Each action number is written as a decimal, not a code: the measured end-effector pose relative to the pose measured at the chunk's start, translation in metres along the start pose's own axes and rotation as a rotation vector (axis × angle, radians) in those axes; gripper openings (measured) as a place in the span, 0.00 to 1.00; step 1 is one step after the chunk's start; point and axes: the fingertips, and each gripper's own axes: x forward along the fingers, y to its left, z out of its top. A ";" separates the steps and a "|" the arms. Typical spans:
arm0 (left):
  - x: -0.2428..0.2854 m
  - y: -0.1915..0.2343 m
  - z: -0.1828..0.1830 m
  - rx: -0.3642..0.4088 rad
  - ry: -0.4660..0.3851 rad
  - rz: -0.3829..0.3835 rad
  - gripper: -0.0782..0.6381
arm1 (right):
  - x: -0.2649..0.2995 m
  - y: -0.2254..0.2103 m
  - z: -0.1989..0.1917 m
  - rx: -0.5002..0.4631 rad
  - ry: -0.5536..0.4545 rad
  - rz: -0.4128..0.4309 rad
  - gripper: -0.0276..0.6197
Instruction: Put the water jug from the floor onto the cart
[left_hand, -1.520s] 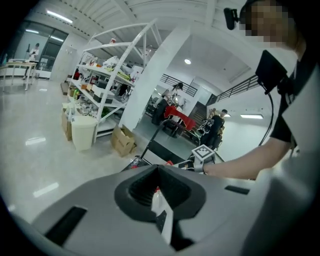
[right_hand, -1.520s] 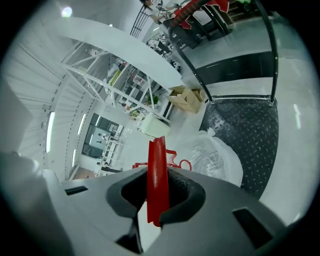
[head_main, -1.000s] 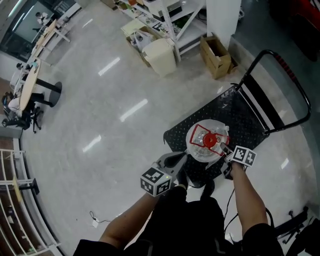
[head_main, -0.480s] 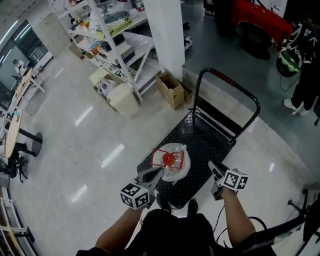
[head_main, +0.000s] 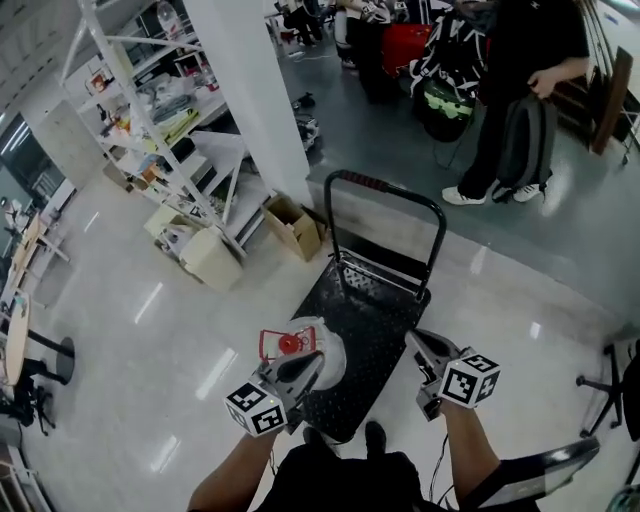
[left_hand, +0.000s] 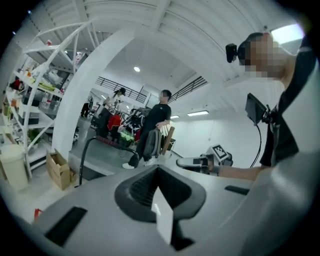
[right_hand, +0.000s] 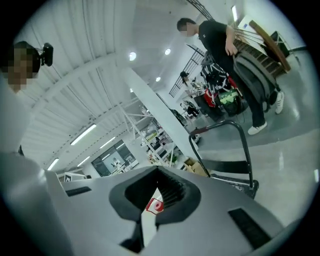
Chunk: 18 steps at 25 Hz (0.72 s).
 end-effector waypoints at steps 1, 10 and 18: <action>0.003 -0.008 0.000 0.015 0.008 -0.010 0.09 | -0.008 0.005 0.002 -0.032 -0.011 -0.001 0.05; -0.035 -0.083 0.003 0.084 -0.013 -0.162 0.09 | -0.089 0.069 -0.007 -0.103 -0.137 -0.113 0.05; -0.144 -0.118 -0.037 0.094 -0.053 -0.260 0.09 | -0.149 0.162 -0.104 -0.140 -0.169 -0.293 0.05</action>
